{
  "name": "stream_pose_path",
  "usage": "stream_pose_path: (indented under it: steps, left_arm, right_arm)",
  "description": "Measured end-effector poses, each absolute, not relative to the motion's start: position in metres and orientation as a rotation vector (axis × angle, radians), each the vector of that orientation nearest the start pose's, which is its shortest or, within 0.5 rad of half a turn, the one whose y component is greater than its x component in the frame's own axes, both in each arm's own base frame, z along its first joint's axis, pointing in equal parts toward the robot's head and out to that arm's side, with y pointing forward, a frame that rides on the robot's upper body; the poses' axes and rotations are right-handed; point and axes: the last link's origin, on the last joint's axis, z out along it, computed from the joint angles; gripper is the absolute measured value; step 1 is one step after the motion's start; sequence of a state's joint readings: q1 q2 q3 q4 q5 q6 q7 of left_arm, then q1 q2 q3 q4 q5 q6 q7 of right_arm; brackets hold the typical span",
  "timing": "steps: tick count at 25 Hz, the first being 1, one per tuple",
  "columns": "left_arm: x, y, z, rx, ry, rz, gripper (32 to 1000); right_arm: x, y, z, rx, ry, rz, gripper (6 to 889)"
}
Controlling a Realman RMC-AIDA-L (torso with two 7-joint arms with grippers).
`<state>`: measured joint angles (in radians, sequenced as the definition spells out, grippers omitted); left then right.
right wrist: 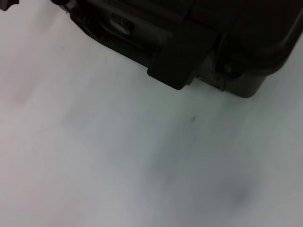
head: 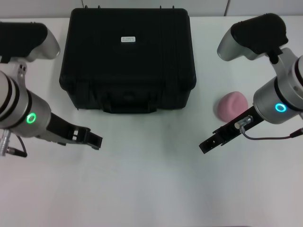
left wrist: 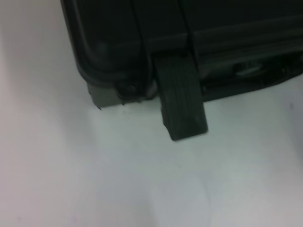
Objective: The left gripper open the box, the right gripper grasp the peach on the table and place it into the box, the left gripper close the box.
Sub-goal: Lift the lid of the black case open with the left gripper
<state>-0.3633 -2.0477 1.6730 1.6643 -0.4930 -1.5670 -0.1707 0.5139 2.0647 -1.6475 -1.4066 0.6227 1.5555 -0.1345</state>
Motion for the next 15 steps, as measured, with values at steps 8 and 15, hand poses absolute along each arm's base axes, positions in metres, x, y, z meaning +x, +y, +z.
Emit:
stream_pose_path:
  steps: [8, 15]
  left_arm:
    - [-0.180, 0.315, 0.007, -2.082, -1.423, 0.412, 856]
    - [-0.169, 0.327, 0.014, -2.075, -1.415, 0.354, 856]
  right_arm:
    - [0.181, 0.313, -0.039, -2.458, 1.332, -0.549, 852]
    - [0.180, 0.314, -0.040, -2.460, 1.330, -0.556, 852]
